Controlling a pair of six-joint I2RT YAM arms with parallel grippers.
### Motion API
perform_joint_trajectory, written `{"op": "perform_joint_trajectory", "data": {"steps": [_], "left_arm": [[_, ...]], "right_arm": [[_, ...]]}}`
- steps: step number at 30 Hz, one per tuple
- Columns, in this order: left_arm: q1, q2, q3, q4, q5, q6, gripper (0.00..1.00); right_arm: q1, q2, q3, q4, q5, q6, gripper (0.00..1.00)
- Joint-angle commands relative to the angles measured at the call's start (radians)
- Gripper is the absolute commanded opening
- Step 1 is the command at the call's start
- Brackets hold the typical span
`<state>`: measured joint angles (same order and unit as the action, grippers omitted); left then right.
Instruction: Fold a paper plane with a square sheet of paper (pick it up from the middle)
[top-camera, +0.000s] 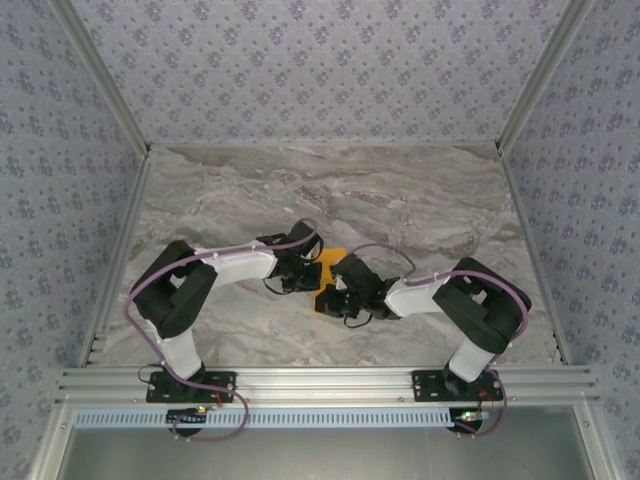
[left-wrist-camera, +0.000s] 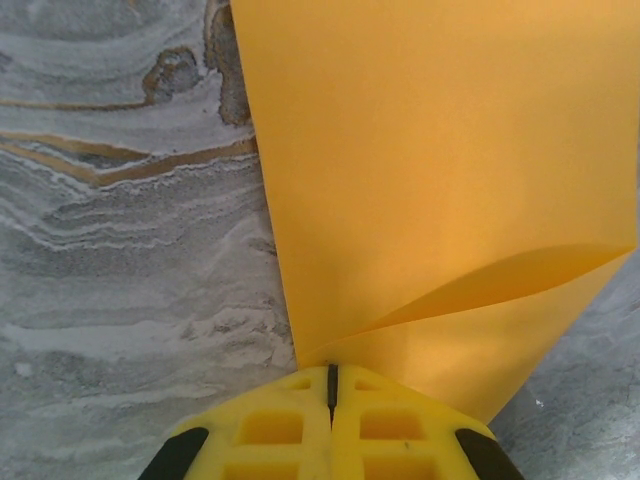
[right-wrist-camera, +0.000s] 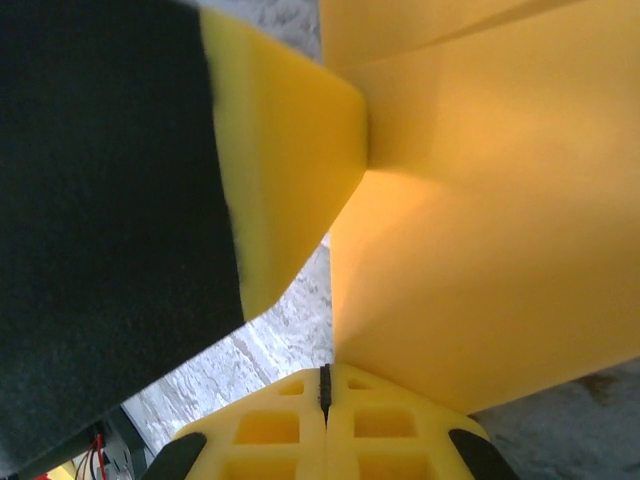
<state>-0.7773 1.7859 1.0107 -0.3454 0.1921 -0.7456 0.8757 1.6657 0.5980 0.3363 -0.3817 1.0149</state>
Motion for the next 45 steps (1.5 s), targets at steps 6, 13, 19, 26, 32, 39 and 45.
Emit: {"op": "perform_joint_trajectory", "data": {"steps": [6,13,19,26,32,39,45], "left_arm": [[0.005,0.078,-0.059,-0.117,-0.145,-0.008,0.00],[0.004,0.068,-0.050,-0.122,-0.143,0.000,0.00],[0.006,0.064,-0.041,-0.107,-0.124,0.019,0.00],[0.004,0.054,-0.001,-0.099,-0.096,0.092,0.00],[0.005,0.021,0.039,-0.090,-0.093,0.157,0.00],[0.005,-0.143,0.020,-0.054,-0.086,0.066,0.23],[-0.006,-0.324,-0.207,0.188,0.011,-0.158,0.30]], "right_arm": [[0.046,-0.043,-0.032,-0.099,-0.033,-0.019,0.00],[-0.030,-0.130,-0.015,-0.126,0.017,-0.024,0.00],[-0.164,-0.134,-0.007,-0.134,0.037,-0.060,0.00],[-0.232,-0.041,0.079,-0.168,0.018,-0.117,0.00],[-0.236,0.024,0.062,-0.151,0.038,-0.093,0.00],[-0.222,-0.025,-0.004,-0.181,0.122,-0.004,0.00],[-0.185,-0.075,-0.029,-0.227,0.217,0.101,0.00]]}}
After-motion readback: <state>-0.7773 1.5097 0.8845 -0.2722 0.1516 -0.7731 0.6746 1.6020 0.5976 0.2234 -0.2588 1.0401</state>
